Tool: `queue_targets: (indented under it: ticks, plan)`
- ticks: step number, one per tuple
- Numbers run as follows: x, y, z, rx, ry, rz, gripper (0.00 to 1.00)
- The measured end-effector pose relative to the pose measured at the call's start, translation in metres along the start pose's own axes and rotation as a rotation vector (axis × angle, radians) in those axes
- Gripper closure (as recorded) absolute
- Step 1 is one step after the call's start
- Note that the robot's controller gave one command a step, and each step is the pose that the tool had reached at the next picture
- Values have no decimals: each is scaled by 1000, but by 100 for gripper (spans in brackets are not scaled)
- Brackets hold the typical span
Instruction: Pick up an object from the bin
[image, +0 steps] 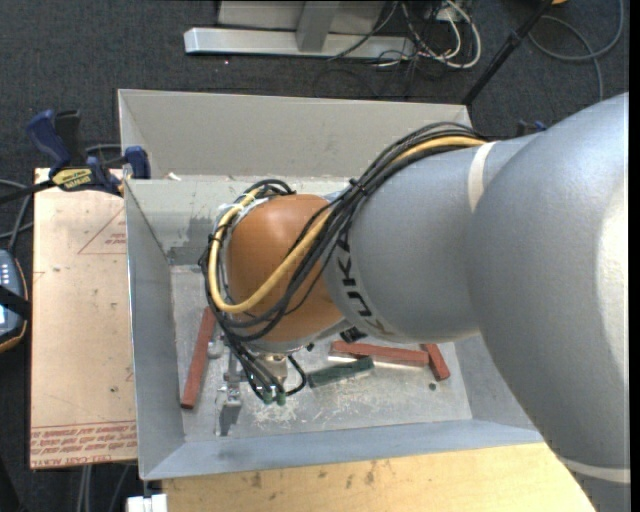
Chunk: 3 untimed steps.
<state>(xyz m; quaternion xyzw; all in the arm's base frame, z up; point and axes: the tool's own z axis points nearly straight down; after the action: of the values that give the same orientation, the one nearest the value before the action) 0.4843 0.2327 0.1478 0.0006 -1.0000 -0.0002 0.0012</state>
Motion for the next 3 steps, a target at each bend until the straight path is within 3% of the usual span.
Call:
queue_targets:
  ticks: [1,2,3]
  plan:
    - [-1,0,0,0,-1,2,0]
    - [-36,14,46,-4,-13,-195,0]
    - [-50,15,66,0,-5,-448,0]
